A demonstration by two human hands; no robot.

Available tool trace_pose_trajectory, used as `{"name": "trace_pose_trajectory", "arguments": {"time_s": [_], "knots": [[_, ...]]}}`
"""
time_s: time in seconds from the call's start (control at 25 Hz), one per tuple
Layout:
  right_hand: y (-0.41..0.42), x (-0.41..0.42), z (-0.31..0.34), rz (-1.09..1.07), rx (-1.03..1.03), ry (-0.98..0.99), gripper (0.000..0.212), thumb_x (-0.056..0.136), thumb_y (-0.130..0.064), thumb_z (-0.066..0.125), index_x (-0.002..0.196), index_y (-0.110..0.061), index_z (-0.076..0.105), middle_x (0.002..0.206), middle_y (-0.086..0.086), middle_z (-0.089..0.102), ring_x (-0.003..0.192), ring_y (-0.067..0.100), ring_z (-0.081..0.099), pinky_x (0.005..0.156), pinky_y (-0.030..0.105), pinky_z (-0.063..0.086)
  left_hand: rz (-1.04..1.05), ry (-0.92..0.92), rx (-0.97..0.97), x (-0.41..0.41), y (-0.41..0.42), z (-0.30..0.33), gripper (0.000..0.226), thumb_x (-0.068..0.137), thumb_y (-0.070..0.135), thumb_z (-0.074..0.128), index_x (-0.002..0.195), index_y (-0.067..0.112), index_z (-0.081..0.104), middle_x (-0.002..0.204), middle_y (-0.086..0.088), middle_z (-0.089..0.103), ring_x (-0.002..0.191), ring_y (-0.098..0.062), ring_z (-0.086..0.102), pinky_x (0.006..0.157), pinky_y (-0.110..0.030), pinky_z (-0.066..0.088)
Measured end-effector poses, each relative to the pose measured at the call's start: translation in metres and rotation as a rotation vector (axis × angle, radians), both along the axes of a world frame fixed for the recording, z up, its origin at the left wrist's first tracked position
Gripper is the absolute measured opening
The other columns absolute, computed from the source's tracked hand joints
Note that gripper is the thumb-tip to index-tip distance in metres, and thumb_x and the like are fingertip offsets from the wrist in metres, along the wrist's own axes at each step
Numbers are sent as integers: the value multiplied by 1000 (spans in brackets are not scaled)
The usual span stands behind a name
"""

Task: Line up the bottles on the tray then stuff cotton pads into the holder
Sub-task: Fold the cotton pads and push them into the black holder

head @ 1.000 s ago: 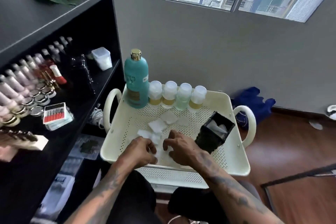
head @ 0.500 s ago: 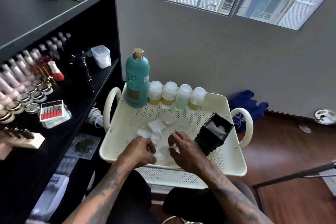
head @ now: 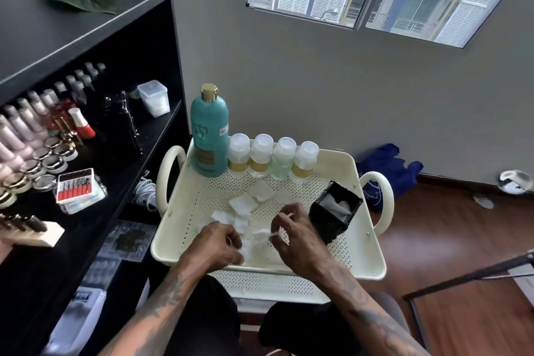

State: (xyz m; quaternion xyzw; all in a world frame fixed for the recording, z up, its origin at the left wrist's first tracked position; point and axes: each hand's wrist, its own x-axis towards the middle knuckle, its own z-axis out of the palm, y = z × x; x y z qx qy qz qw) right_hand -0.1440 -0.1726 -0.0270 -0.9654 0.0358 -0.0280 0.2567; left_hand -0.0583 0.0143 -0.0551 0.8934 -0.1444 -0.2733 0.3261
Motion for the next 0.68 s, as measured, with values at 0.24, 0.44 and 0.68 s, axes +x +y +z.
{"name": "trace_pose_trajectory", "arguments": {"time_s": [0.24, 0.44, 0.68], "knots": [[-2, -3, 1, 18, 66, 167, 12, 94, -20, 47, 93, -16, 36, 72, 3, 48, 61, 19, 41, 57, 36, 36, -1, -12, 11, 0, 0, 0, 25, 62, 25, 87, 81, 26, 71, 87, 13, 58, 74, -1, 57, 54, -14, 37], [-8, -10, 2, 54, 151, 173, 11, 94, -21, 48, 96, -17, 38, 106, -5, 54, 92, 20, 53, 75, 32, 43, -2, -9, 8, 0, 0, -1, 25, 61, 25, 88, 80, 26, 71, 85, 12, 60, 74, -1, 58, 55, -15, 38], [-11, -11, 4, -44, 200, 195, 12, 85, -20, 54, 89, -15, 44, 74, 2, 52, 65, 17, 43, 58, 34, 35, 3, 3, 3, 0, 0, 0, 25, 61, 24, 88, 79, 25, 71, 85, 10, 62, 75, -4, 59, 56, -18, 40]]}}
